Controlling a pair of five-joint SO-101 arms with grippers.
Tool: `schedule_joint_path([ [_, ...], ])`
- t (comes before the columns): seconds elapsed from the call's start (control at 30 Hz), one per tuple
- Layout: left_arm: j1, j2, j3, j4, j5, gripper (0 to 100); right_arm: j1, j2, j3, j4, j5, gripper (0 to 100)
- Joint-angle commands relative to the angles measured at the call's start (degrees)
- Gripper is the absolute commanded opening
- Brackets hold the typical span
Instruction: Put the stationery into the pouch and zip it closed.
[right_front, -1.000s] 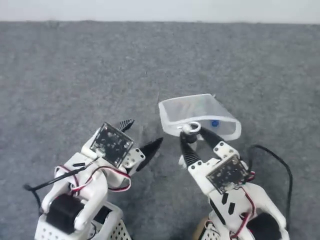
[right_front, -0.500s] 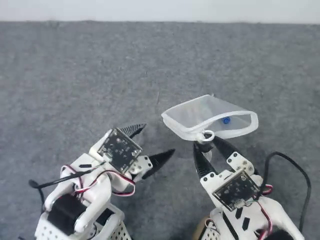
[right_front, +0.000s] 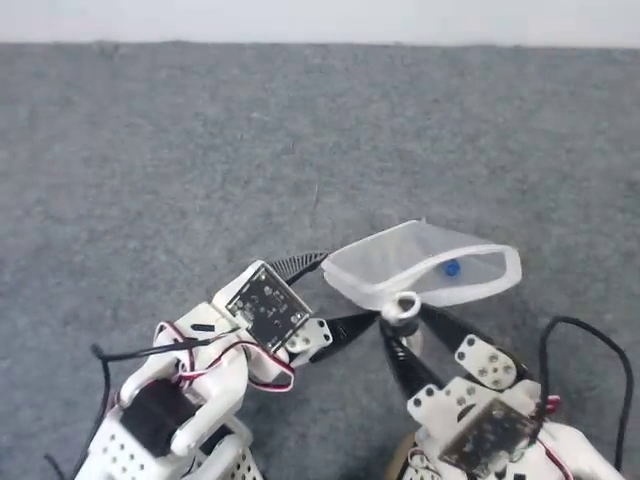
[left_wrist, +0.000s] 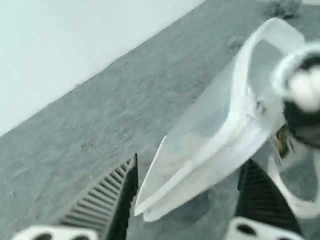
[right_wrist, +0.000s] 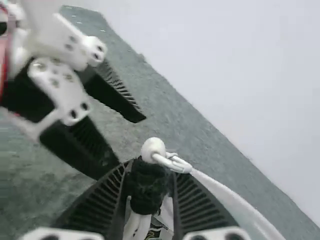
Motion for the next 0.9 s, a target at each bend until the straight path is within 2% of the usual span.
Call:
schedule_joint_path([
  [0.0,3.3,-0.8,0.1,-2.7,1.6,30,-2.1,-0.1,-3.3,0.2,1.1,0.6],
  [0.17,4.6,-0.7,1.5,-4.6,1.6,29,-2.2,-0.1,-3.4,0.3,1.1,0.6],
  [0.33,4.5,-0.7,7.1,-12.7,1.5,23,-2.2,-0.1,-3.4,0.3,1.1,0.6],
  [0.5,4.7,-0.7,11.7,-19.3,1.5,21,-1.9,-0.1,-3.5,-0.2,1.1,0.6],
  [0.63,4.6,-0.7,12.2,-20.4,1.7,21,-1.8,-0.1,-3.5,-0.2,1.1,0.6],
  [0.87,4.7,-0.7,12.3,-22.1,1.6,9,-1.8,-0.1,-3.4,-0.4,1.1,0.6],
])
